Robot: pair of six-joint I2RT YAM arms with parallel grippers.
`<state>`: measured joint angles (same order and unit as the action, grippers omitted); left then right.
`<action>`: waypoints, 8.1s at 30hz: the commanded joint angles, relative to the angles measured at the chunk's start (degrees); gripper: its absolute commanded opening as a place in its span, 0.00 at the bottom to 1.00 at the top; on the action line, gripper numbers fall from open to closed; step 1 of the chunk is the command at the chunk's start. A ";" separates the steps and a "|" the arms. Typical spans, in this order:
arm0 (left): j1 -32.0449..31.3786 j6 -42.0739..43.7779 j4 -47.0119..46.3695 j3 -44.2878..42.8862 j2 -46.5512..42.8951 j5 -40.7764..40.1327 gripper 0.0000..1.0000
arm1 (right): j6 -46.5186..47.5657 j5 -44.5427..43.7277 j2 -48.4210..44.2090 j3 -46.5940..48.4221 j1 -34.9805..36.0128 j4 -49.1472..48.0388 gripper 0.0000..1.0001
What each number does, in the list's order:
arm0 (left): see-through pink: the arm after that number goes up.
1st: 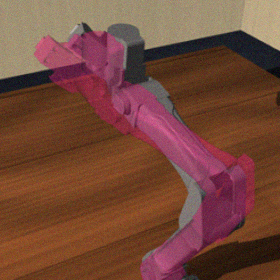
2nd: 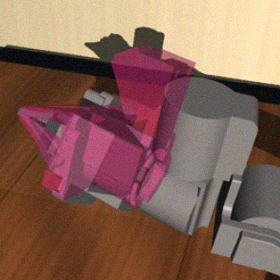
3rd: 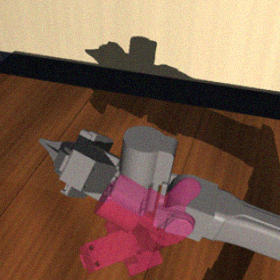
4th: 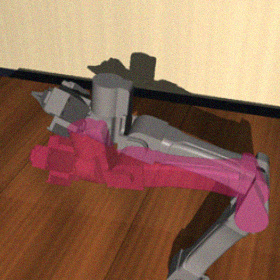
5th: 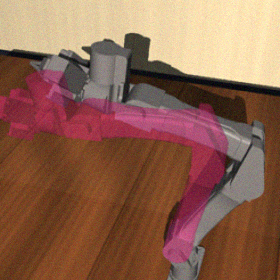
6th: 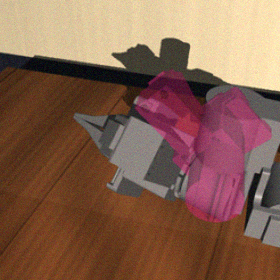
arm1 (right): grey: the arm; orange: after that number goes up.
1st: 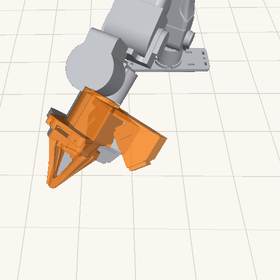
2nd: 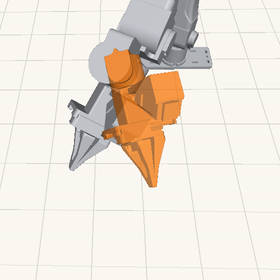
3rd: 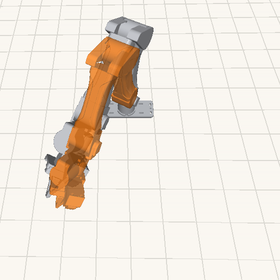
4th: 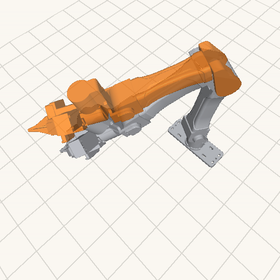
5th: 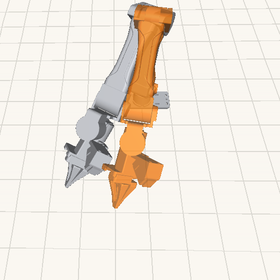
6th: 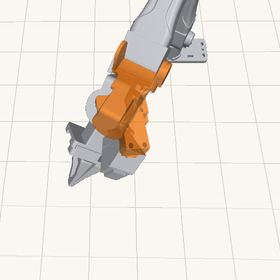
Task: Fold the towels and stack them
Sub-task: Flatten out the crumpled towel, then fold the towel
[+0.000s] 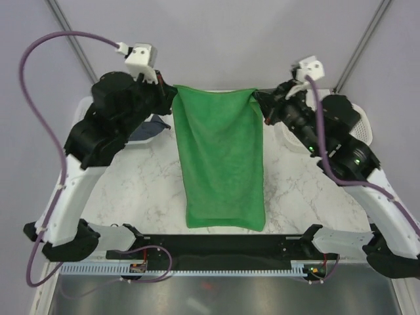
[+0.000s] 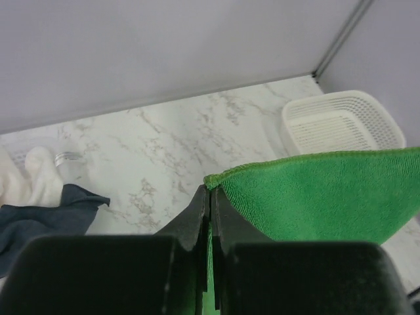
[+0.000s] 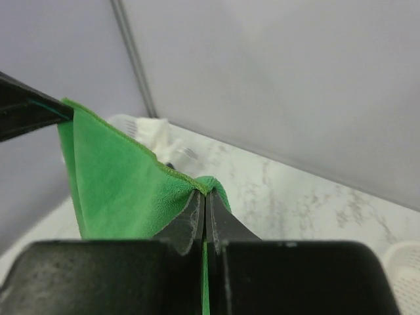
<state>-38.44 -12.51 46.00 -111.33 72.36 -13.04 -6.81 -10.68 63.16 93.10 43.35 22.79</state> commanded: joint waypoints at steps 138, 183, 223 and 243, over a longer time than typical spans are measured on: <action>8.29 -25.37 -19.81 71.95 0.33 20.86 0.45 | -42.31 -7.43 -0.31 -55.83 1.73 5.08 0.34; 7.15 -34.86 -26.75 79.69 -0.29 17.70 0.32 | -59.20 -4.70 -7.43 -79.65 3.14 -20.24 0.05; 7.15 -32.93 -17.43 78.10 -2.31 10.93 0.02 | -60.60 -10.77 -5.24 -79.30 3.93 -13.56 0.00; 7.15 -30.82 -20.42 79.51 -1.43 16.65 0.02 | -56.64 -9.72 -11.31 -62.61 3.93 4.38 0.40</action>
<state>-31.16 -45.25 26.48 -31.66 70.72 3.20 -63.35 -20.32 49.30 28.38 47.16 24.12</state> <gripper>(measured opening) 0.028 0.393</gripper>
